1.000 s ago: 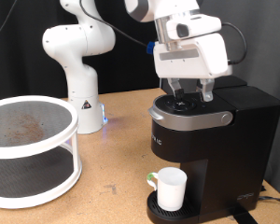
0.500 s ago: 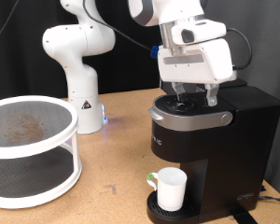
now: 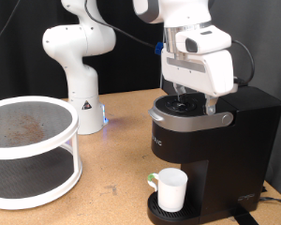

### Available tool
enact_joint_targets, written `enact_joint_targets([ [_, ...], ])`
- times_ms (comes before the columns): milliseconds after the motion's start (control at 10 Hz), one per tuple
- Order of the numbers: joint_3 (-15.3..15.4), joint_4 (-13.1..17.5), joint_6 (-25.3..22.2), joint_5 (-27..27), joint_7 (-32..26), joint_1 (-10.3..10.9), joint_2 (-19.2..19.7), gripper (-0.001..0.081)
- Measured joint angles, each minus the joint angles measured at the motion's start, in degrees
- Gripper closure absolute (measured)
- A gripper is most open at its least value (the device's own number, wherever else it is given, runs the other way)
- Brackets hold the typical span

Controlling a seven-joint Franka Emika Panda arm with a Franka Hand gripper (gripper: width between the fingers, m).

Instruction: Make a cup of coffee with the keurig machine

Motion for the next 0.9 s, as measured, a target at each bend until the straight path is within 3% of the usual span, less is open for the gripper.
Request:
enact_joint_targets([
  [400, -0.14, 2.7, -3.82, -0.54, 2.26, -0.27, 1.83, 0.0009],
  [700, -0.08, 4.53, -6.73, -5.96, 6.6, -0.25, 2.9, 0.0009],
  [900, 0.03, 5.06, -7.41, -6.59, 7.09, -0.22, 3.24, 0.0009],
])
